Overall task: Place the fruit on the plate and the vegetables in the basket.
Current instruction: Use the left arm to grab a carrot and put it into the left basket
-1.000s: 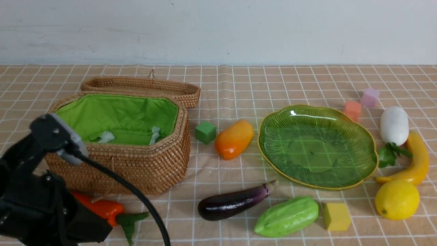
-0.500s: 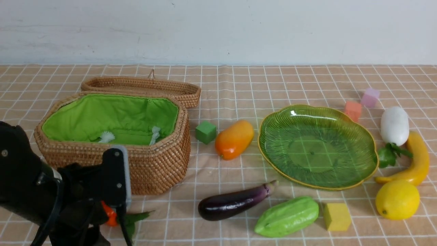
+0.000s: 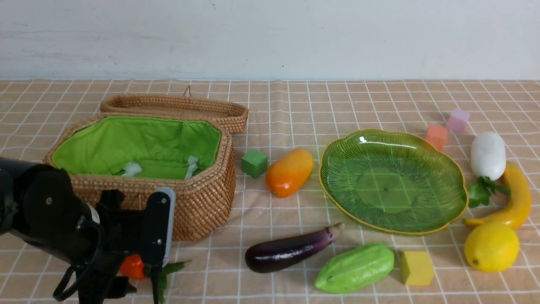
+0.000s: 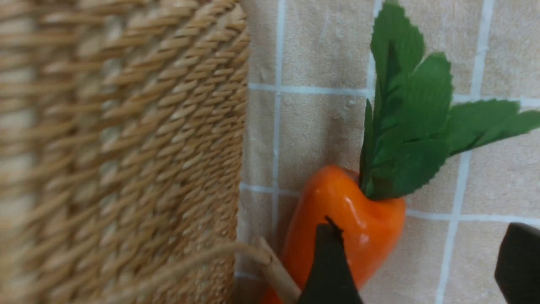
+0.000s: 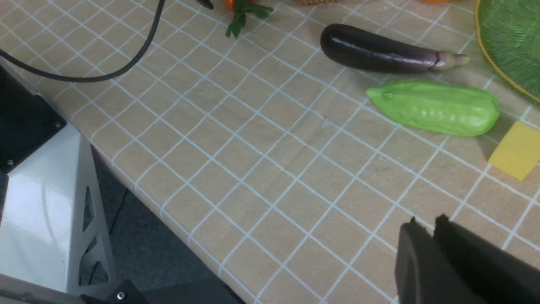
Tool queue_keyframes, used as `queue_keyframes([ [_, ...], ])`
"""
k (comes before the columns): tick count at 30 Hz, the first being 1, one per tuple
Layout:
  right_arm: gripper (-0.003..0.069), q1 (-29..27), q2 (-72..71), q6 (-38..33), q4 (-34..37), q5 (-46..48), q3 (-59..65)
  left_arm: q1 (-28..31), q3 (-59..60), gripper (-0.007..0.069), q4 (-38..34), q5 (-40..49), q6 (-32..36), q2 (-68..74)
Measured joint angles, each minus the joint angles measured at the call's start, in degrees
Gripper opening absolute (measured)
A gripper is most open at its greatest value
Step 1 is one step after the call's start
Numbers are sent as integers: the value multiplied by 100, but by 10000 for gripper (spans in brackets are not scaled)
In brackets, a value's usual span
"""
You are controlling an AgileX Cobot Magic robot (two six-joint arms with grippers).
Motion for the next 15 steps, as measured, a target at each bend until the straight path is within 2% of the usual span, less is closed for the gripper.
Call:
queue_keyframes([
  [6,80,0,0,0,185,-18,0,0,-7,498,302,-492,94,409],
  [12,86,0,0,0,339,-18,0,0,-13,494,414,-465,206,672],
  [15,88,0,0,0,435,-18,0,0,-13,449,427,-321,359,750],
])
